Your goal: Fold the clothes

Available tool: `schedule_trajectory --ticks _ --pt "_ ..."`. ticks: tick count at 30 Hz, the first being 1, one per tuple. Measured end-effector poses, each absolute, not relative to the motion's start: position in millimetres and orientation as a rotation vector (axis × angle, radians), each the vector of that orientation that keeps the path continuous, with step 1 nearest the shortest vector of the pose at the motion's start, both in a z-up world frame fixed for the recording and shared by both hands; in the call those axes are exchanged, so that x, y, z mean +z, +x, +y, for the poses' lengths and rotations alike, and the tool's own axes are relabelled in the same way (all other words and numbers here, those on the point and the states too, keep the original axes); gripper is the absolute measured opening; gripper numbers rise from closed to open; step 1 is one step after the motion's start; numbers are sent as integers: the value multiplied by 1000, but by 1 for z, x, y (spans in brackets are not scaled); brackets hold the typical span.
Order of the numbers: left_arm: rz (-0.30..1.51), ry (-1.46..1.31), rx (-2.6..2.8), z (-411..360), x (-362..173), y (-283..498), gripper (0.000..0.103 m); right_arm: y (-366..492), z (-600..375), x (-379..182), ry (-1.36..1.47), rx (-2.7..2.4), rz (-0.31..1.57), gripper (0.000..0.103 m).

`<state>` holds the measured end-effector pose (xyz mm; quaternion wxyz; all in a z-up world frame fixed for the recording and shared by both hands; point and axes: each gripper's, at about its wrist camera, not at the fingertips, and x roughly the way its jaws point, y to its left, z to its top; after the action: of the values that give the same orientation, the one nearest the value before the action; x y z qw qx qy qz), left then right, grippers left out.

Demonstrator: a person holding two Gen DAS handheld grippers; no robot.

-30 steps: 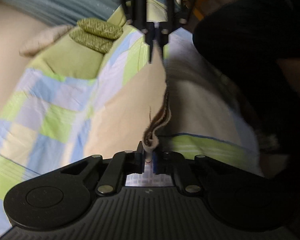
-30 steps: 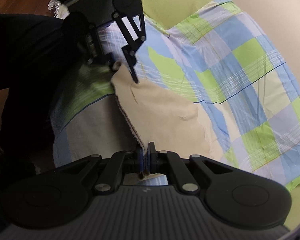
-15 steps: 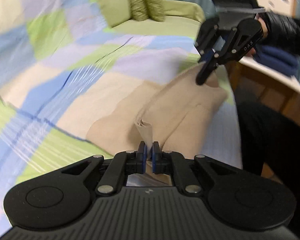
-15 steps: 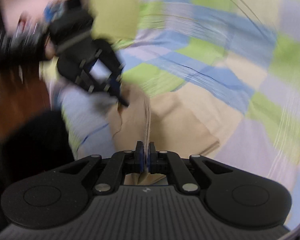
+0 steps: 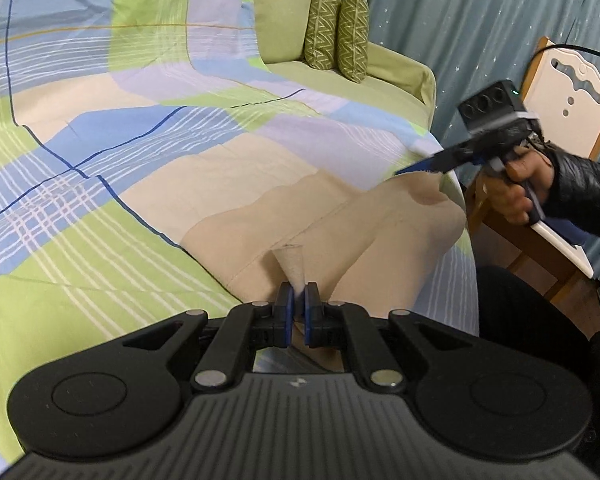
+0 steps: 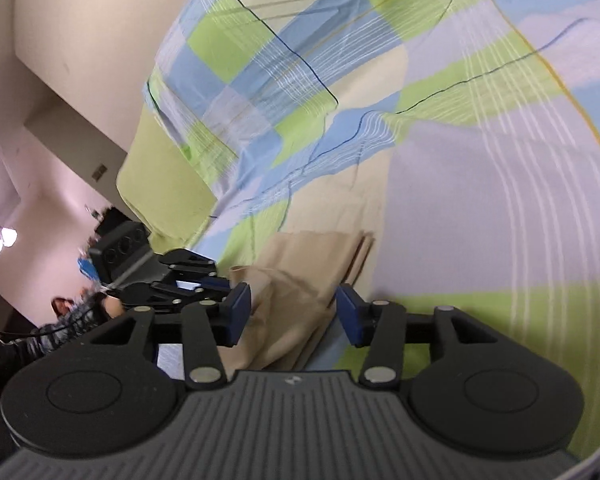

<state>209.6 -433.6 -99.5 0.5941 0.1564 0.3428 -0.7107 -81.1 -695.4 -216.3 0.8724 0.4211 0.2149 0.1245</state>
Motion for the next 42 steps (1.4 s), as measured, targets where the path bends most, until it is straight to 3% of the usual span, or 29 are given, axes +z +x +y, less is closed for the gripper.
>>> schedule_trajectory --ticks 4,10,17,18,20,34,42 --pt "786 350 -1643 -423 -97 208 4 -91 -684 -217 883 237 440 58" --pt "770 343 -1637 -421 -99 206 4 -90 -669 -224 875 187 469 58" --pt "747 348 -1634 -417 -98 202 4 -73 -671 -241 991 150 480 28" --pt "744 348 -1632 -416 -97 201 4 -71 -672 -245 1021 148 482 19" --pt "739 344 -1629 -414 -97 200 4 -71 -672 -248 1051 141 487 9" --pt "619 273 -1559 -381 -82 176 4 -99 -644 -199 812 32 405 4" --pt "639 308 -1497 -400 -75 193 4 -85 -653 -189 770 56 381 3"
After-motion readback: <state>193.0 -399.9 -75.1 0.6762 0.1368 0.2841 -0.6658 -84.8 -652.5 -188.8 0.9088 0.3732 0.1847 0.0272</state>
